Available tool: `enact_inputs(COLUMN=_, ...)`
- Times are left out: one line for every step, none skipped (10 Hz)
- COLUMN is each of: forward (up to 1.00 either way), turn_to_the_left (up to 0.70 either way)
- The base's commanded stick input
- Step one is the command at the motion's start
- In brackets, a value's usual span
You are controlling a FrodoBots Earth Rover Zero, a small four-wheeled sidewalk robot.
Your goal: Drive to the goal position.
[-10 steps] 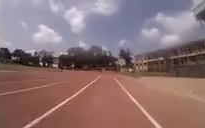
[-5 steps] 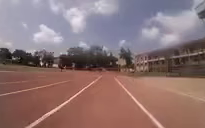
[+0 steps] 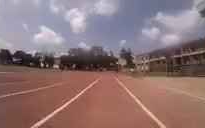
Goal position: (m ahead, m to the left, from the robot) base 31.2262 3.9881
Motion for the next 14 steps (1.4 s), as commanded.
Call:
enact_inputs(forward=0.7, turn_to_the_left=0.0)
enact_inputs(forward=0.7, turn_to_the_left=0.0)
enact_inputs(forward=0.7, turn_to_the_left=0.0)
enact_inputs(forward=0.7, turn_to_the_left=0.0)
enact_inputs(forward=0.7, turn_to_the_left=0.0)
enact_inputs(forward=0.7, turn_to_the_left=0.0)
enact_inputs(forward=0.7, turn_to_the_left=0.0)
enact_inputs(forward=0.7, turn_to_the_left=0.0)
enact_inputs(forward=0.7, turn_to_the_left=0.0)
enact_inputs(forward=0.7, turn_to_the_left=0.0)
enact_inputs(forward=0.7, turn_to_the_left=0.0)
enact_inputs(forward=0.7, turn_to_the_left=0.0)
enact_inputs(forward=0.7, turn_to_the_left=0.0)
enact_inputs(forward=0.7, turn_to_the_left=0.0)
